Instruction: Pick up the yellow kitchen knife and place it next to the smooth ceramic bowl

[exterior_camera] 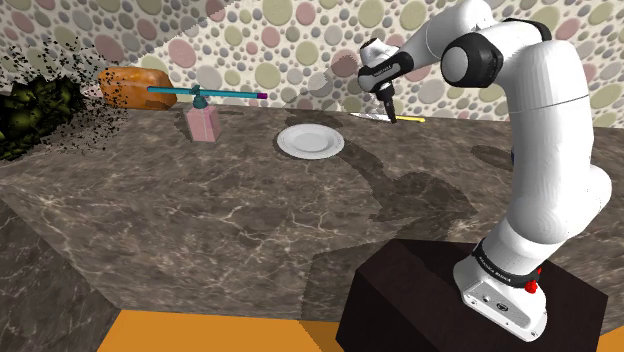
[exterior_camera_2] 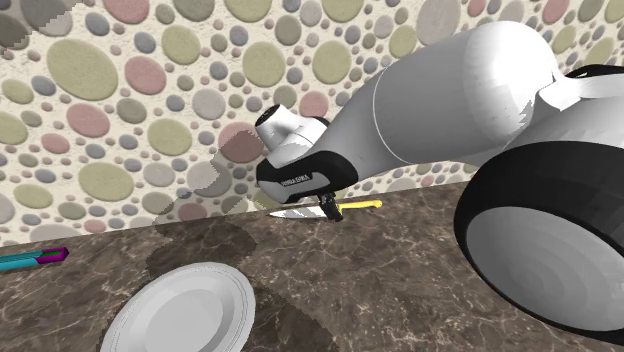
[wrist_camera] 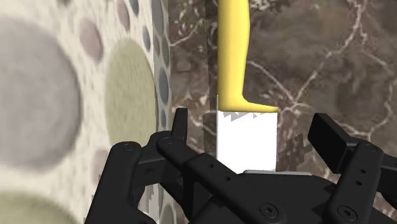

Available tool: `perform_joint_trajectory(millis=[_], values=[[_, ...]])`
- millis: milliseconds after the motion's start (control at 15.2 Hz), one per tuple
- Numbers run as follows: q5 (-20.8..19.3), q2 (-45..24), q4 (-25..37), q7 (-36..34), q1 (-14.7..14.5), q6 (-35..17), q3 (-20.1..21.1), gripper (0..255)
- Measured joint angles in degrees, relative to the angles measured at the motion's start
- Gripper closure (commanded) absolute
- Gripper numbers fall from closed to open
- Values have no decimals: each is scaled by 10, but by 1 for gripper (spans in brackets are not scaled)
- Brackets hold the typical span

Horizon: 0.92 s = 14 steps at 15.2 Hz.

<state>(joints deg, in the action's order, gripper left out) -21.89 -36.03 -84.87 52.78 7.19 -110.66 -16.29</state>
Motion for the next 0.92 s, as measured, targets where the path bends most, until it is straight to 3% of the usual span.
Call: perform_joint_trajectory(millis=[264, 330, 924], values=[[0, 0, -1, 0, 0, -1, 0, 0], [0, 0, -1, 0, 0, -1, 0, 255], [-1, 5, -2, -1, -2, -1, 0, 255]])
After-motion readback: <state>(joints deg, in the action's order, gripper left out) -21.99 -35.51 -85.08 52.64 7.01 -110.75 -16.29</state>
